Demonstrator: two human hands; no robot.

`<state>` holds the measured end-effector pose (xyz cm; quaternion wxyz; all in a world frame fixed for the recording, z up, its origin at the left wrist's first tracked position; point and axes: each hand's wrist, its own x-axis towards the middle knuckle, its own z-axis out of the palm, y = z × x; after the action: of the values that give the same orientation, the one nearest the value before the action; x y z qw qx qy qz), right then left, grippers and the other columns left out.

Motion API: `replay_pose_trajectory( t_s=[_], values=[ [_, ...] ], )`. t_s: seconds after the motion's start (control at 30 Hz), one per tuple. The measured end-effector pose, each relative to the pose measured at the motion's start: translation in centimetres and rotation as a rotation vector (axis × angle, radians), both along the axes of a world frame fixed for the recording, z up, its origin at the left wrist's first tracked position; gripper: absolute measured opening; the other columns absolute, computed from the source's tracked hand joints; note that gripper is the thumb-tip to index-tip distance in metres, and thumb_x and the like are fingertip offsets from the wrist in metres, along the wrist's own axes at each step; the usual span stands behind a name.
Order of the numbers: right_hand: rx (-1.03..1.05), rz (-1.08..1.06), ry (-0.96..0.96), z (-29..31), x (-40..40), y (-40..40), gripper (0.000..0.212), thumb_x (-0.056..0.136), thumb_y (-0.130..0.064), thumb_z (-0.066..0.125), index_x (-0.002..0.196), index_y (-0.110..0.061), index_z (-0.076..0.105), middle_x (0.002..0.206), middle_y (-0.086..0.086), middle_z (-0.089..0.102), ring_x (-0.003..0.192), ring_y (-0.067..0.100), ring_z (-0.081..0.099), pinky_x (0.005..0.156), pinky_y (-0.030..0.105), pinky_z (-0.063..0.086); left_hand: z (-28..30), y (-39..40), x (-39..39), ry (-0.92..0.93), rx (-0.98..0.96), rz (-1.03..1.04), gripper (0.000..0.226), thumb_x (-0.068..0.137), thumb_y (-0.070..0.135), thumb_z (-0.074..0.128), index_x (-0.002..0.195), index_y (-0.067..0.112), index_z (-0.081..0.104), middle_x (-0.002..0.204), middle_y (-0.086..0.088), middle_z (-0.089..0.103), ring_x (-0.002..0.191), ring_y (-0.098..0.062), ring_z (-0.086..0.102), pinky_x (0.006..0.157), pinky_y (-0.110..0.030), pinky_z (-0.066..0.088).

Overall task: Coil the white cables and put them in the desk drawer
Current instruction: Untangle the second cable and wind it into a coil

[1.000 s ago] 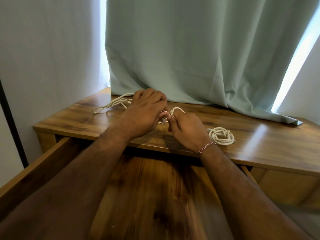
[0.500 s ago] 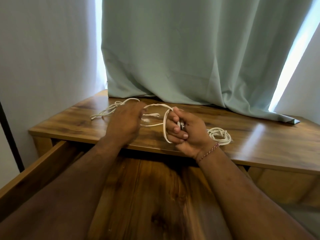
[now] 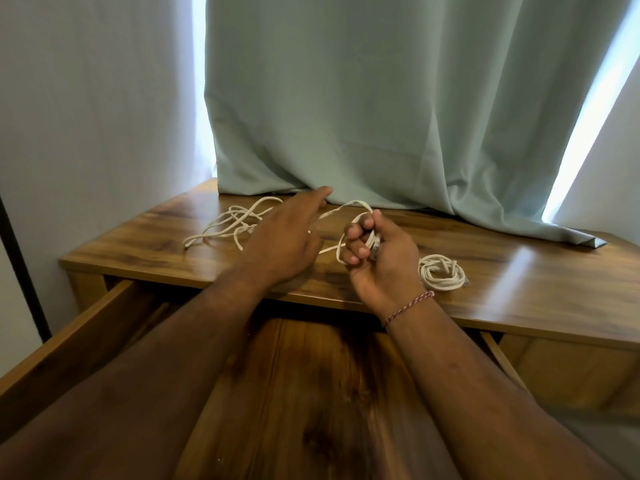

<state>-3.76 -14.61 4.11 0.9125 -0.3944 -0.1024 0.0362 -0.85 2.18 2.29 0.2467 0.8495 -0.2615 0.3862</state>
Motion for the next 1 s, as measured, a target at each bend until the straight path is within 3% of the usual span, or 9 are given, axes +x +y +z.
replay_pose_trajectory(
  t_s=[0.1, 0.2, 0.33, 0.5, 0.7, 0.83, 0.87, 0.97, 1.0],
  values=[
    [-0.044, 0.051, -0.009, 0.1, -0.5, 0.4, 0.038, 0.108, -0.024, 0.038, 0.073, -0.014, 0.05, 0.061, 0.006, 0.052, 0.037, 0.008, 0.035, 0.038, 0.021, 0.031, 0.3, -1.6, -0.4, -0.033, -0.041, -0.092, 0.051, 0.098, 0.017, 0.051, 0.149, 0.008, 0.049, 0.136, -0.009, 0.064, 0.124, -0.022, 0.059, 0.106, -0.035, 0.045],
    [0.045, 0.101, -0.015, 0.3, -1.0, 0.9, 0.038, 0.108, -0.023, 0.038, 0.074, -0.014, 0.051, 0.062, 0.005, 0.053, 0.035, 0.006, 0.035, 0.036, 0.018, 0.029, -0.2, -1.7, -0.3, 0.033, -0.071, -0.126, 0.036, 0.103, 0.028, 0.044, 0.13, 0.017, 0.064, 0.114, -0.002, 0.072, 0.103, -0.019, 0.066, 0.088, -0.039, 0.052],
    [0.245, 0.073, -0.107, 1.5, -1.3, 0.6, 0.033, 0.108, -0.022, 0.036, 0.08, -0.013, 0.052, 0.078, 0.011, 0.065, 0.047, 0.008, 0.047, 0.046, 0.021, 0.041, -1.4, -2.0, -0.6, 0.055, 0.024, -0.002, 0.03, 0.097, 0.031, 0.044, 0.107, 0.02, 0.07, 0.098, 0.001, 0.072, 0.088, -0.02, 0.065, 0.076, -0.04, 0.052],
    [0.268, -0.104, -0.122, 1.3, -0.3, -1.3, 0.024, 0.11, -0.022, 0.04, 0.097, -0.009, 0.055, 0.115, 0.028, 0.073, 0.064, 0.012, 0.066, 0.058, 0.021, 0.055, -1.8, -4.0, -0.6, -0.005, 0.172, 0.021, 0.021, 0.103, 0.032, 0.047, 0.11, 0.021, 0.063, 0.1, 0.0, 0.069, 0.088, -0.022, 0.064, 0.074, -0.04, 0.05],
    [0.255, -0.34, -0.045, 0.7, 1.7, -4.4, 0.029, 0.111, -0.02, 0.039, 0.119, 0.002, 0.056, 0.122, 0.027, 0.071, 0.104, 0.031, 0.076, 0.081, 0.034, 0.063, -2.4, -4.7, -0.8, -0.025, 0.3, -0.164, 0.027, 0.097, 0.02, 0.052, 0.118, 0.01, 0.068, 0.107, -0.01, 0.073, 0.094, -0.03, 0.067, 0.077, -0.035, 0.049],
    [-0.065, -0.525, 0.008, -0.3, 2.5, -3.3, 0.024, 0.109, -0.013, 0.043, 0.11, -0.001, 0.064, 0.117, 0.018, 0.073, 0.112, 0.031, 0.073, 0.086, 0.037, 0.062, -1.9, -4.9, -0.6, -0.076, 0.323, -0.187, 0.035, 0.09, 0.025, 0.045, 0.109, 0.009, 0.07, 0.098, -0.012, 0.072, 0.085, -0.033, 0.067, 0.07, -0.039, 0.056],
    [-0.299, -0.625, -0.081, -0.6, 2.6, -3.1, 0.022, 0.108, -0.015, 0.045, 0.111, -0.004, 0.064, 0.113, 0.013, 0.073, 0.113, 0.031, 0.072, 0.087, 0.038, 0.061, -2.0, -4.7, -0.5, -0.071, 0.34, -0.191, 0.033, 0.09, 0.026, 0.046, 0.107, 0.009, 0.069, 0.097, -0.011, 0.071, 0.085, -0.034, 0.067, 0.069, -0.042, 0.057],
    [-1.312, -0.905, -0.614, -2.0, 2.4, -3.0, 0.03, 0.103, -0.035, 0.043, 0.112, -0.012, 0.061, 0.105, 0.007, 0.073, 0.094, 0.029, 0.07, 0.079, 0.044, 0.057, -1.9, -4.0, -0.3, -0.075, 0.333, -0.232, 0.028, 0.084, 0.019, 0.051, 0.099, 0.005, 0.07, 0.094, -0.015, 0.069, 0.081, -0.035, 0.066, 0.067, -0.045, 0.057],
    [-1.466, -0.92, -0.729, -2.2, 2.3, -2.9, 0.03, 0.103, -0.034, 0.042, 0.11, -0.011, 0.059, 0.102, 0.007, 0.072, 0.086, 0.03, 0.068, 0.074, 0.043, 0.054, -1.7, -3.7, -0.2, -0.104, 0.293, -0.249, 0.025, 0.085, 0.017, 0.054, 0.097, 0.003, 0.071, 0.094, -0.016, 0.07, 0.082, -0.034, 0.066, 0.071, -0.043, 0.058]
  ],
)
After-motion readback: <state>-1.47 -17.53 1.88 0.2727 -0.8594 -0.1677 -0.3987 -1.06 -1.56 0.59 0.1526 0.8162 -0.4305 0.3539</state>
